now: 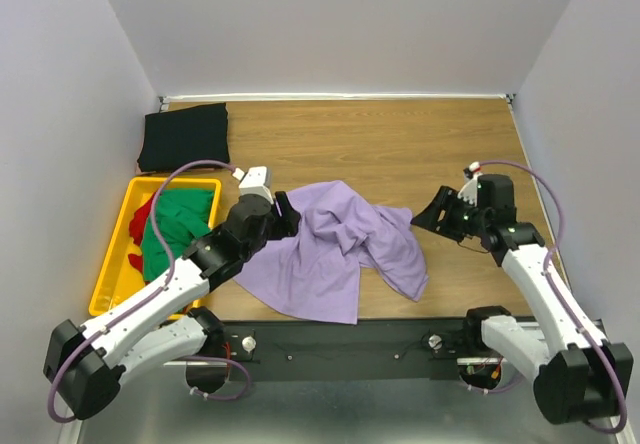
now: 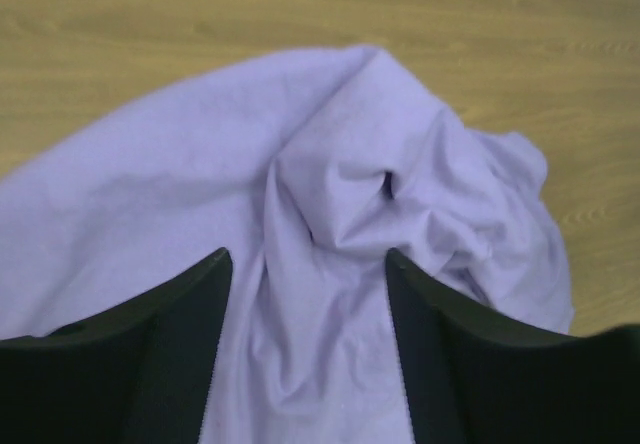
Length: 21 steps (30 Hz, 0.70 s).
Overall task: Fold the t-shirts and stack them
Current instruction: Flatten the tshirt out
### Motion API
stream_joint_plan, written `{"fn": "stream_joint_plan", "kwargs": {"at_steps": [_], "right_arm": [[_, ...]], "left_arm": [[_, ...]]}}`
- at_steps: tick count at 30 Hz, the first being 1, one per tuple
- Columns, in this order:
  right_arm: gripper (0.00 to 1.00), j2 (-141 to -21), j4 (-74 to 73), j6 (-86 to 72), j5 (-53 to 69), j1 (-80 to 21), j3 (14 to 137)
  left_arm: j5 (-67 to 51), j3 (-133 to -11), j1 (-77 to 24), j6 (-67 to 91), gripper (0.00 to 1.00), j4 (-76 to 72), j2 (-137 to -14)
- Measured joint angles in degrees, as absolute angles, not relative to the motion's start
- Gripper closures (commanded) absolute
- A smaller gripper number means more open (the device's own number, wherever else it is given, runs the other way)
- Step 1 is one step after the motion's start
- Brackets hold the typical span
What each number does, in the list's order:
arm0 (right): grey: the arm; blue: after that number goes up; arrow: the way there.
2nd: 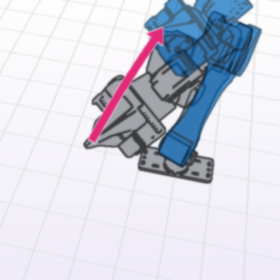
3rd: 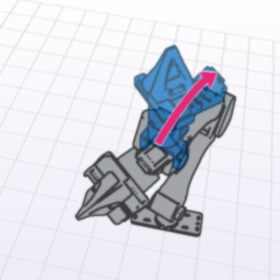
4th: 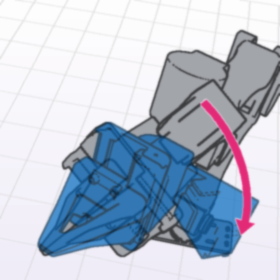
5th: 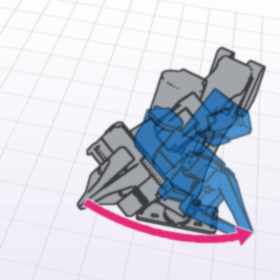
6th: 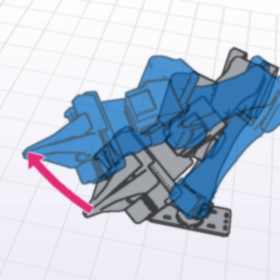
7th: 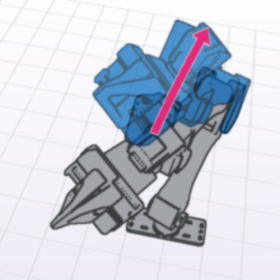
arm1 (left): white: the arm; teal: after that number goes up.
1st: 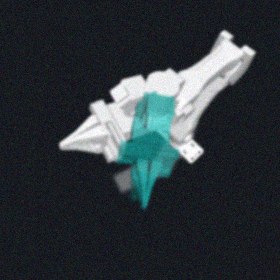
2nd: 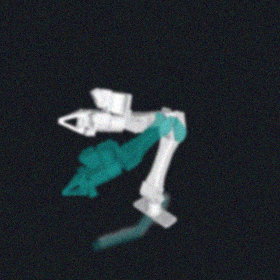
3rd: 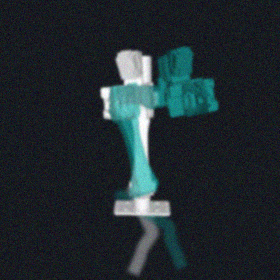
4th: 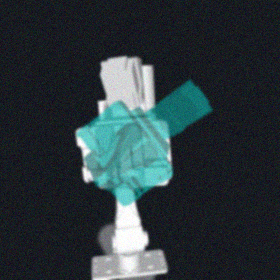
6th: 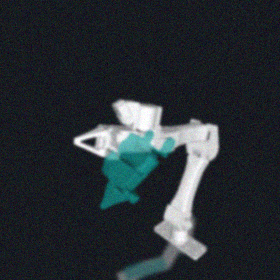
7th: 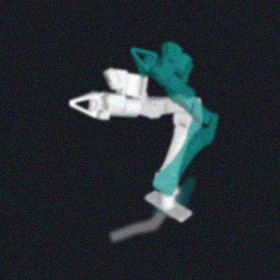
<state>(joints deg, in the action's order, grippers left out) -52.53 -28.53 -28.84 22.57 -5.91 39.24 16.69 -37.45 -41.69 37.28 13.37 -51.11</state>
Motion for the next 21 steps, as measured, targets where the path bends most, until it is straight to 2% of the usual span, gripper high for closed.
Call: {"fn": "stream_joint_plan", "kwargs": {"at_steps": [5, 10, 17, 21], "right_arm": [[0.39, -57.32, -27.51, -30.20, 22.76, -8.73, 37.10], [0.42, -63.02, -23.77, -31.90, 17.45, -9.28, 36.75], [0.42, -73.58, -15.62, -34.59, 15.18, -9.28, 36.77], [0.42, -77.97, -10.24, -36.38, 15.22, -9.28, 36.77]], "left_arm": [[11.09, -33.12, -41.69, 42.52, 0.44, 11.66, -55.99], [7.46, -29.85, -40.82, 47.33, 0.44, 9.89, -60.55], [1.78, -21.43, -26.63, 51.09, 0.47, 5.52, -60.62], [0.03, -20.69, -24.49, 51.05, 0.46, 5.23, -61.89]]}}
